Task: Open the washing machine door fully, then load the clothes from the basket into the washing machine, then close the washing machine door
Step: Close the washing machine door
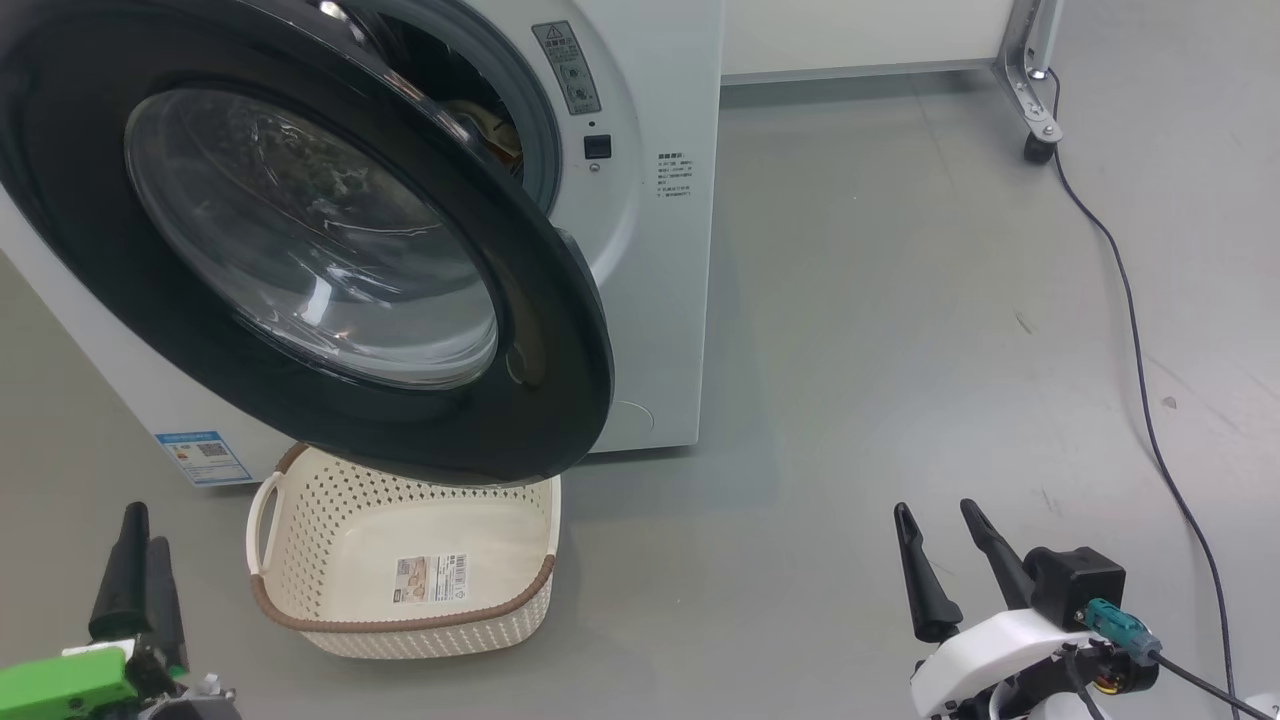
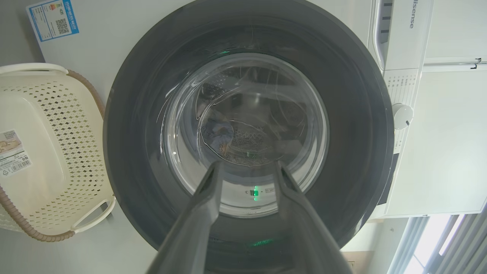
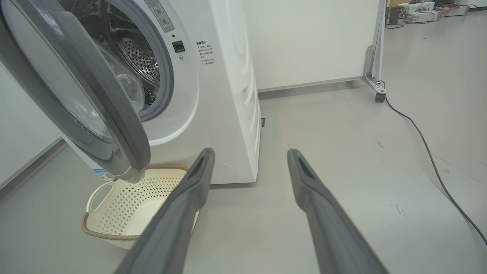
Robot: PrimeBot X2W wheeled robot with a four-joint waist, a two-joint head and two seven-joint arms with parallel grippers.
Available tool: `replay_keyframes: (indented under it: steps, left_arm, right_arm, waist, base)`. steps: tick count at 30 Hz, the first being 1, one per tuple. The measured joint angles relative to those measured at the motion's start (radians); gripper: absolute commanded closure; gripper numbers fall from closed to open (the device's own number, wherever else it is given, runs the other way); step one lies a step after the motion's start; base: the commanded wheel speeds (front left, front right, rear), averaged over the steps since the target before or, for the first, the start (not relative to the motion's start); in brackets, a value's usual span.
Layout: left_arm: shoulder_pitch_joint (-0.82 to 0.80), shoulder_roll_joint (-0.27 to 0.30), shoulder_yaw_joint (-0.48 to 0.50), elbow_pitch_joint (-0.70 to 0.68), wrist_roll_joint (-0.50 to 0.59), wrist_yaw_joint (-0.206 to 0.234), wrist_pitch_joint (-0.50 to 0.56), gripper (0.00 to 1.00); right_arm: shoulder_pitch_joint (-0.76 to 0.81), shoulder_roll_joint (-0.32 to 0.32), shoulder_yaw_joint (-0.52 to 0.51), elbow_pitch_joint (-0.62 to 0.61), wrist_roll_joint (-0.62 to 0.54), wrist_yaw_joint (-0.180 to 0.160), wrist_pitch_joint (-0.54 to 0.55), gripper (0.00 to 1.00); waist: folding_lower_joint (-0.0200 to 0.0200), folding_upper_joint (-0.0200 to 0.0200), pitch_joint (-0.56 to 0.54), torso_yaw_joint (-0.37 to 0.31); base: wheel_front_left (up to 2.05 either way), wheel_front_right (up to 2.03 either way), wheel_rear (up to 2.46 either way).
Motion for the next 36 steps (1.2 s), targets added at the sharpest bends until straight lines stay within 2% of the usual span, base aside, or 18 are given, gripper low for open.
replay_keyframes:
  steps: [10,12,14,18,26,33,36]
  left_arm:
    - [0.078,0.009,-0.006,-0.105,0.161,0.0,-0.111,0.0]
    - [0.09,0.048,-0.035,-0.135,0.251,0.0,-0.138,0.0]
    - [0.105,0.111,-0.07,-0.162,0.37,0.0,-0.17,0.0]
    - [0.131,0.165,-0.121,-0.185,0.504,0.0,-0.248,0.0]
    - [0.182,0.237,-0.224,-0.171,0.718,-0.005,-0.39,0.0]
    - [0.22,0.295,-0.286,-0.115,0.938,-0.005,-0.396,0.0]
    - [0.239,0.299,-0.29,-0.088,1.018,-0.005,-0.396,0.0]
  right_arm:
    - [0.01,0.0,-0.002,-0.003,0.0,0.006,0.0,0.0]
    - [0.015,0.0,-0.002,-0.003,0.0,0.007,0.0,0.0]
    - [0.016,0.0,-0.002,-0.005,0.0,0.008,0.0,0.0]
    - [0.016,0.0,-0.002,-0.012,0.0,0.008,0.0,0.0]
    - [0.016,0.0,-0.002,-0.016,0.0,0.009,0.0,0.0]
    - [0.017,0.0,-0.004,-0.019,0.0,0.009,0.0,0.0]
    - [0.017,0.0,-0.004,-0.021,0.0,0.009,0.0,0.0]
  waist:
    - [0.0,0.0,-0.006,-0.001]
    - [0.0,0.0,-0.006,-0.003]
    - [0.0,0.0,-0.006,-0.005]
    - [0.0,0.0,-0.005,-0.009]
    - [0.0,0.0,-0.008,-0.017]
    - [0.0,0.0,-0.01,-0.022]
    - [0.0,0.0,-0.011,-0.025]
  base:
    - [0.0,0.0,0.0]
    - [0.0,0.0,0.0]
    - [0.0,0.0,0.0]
    - [0.0,0.0,0.0]
    - [0.0,0.0,0.0]
    - [0.0,0.0,0.0]
    - [0.0,0.0,0.0]
